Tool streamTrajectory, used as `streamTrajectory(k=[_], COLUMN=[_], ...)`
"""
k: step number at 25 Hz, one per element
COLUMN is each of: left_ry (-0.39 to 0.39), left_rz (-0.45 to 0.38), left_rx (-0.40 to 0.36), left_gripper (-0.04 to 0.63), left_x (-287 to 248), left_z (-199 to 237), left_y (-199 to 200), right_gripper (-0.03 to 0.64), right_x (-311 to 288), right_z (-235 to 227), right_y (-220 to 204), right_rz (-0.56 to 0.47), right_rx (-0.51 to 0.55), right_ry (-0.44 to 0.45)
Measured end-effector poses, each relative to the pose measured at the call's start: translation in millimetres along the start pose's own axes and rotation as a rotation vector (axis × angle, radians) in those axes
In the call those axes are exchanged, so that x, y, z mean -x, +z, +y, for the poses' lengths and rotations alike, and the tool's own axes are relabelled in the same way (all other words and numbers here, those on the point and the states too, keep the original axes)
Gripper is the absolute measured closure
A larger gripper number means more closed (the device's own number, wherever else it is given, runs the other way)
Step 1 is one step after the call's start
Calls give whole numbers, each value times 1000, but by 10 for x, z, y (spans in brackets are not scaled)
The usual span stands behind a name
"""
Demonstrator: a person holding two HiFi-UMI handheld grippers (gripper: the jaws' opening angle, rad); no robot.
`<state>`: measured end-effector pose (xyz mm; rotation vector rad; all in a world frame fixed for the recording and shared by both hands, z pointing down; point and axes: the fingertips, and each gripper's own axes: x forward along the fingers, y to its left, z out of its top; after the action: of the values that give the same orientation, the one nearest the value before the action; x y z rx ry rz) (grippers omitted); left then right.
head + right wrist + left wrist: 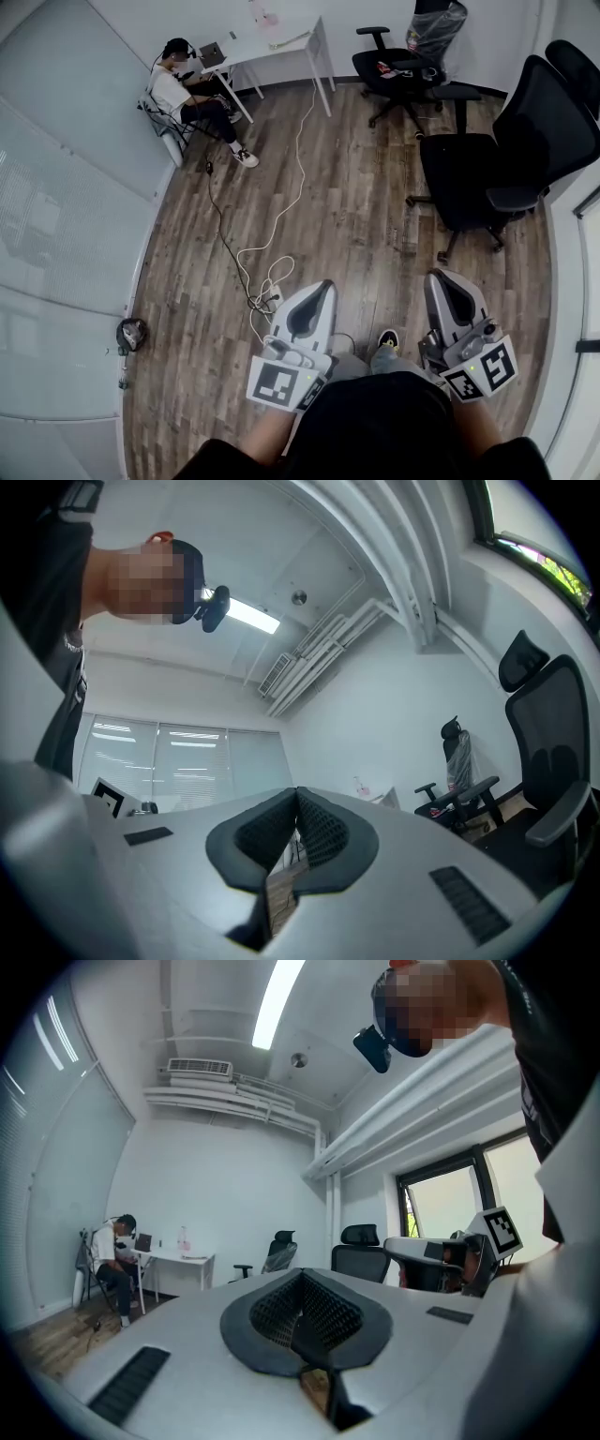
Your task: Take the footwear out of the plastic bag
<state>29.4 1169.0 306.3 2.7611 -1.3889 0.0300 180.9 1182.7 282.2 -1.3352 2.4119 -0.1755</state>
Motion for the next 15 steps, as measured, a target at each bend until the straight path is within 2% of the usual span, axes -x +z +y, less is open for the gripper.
streamTrajectory(k=[8, 15], left_ry=[57, 27], left_rz=[25, 37], left_rx=[20, 38], left_gripper=[572, 572], left_x=[-403, -914], left_z=[285, 536], left_y=[-41, -126], right_gripper=[598, 599], right_x=[-531, -1057], right_z=[-366, -669], right_y=[-8, -23], right_rz=[-10, -26], right_rx=[-9, -2], right_ry=[49, 59])
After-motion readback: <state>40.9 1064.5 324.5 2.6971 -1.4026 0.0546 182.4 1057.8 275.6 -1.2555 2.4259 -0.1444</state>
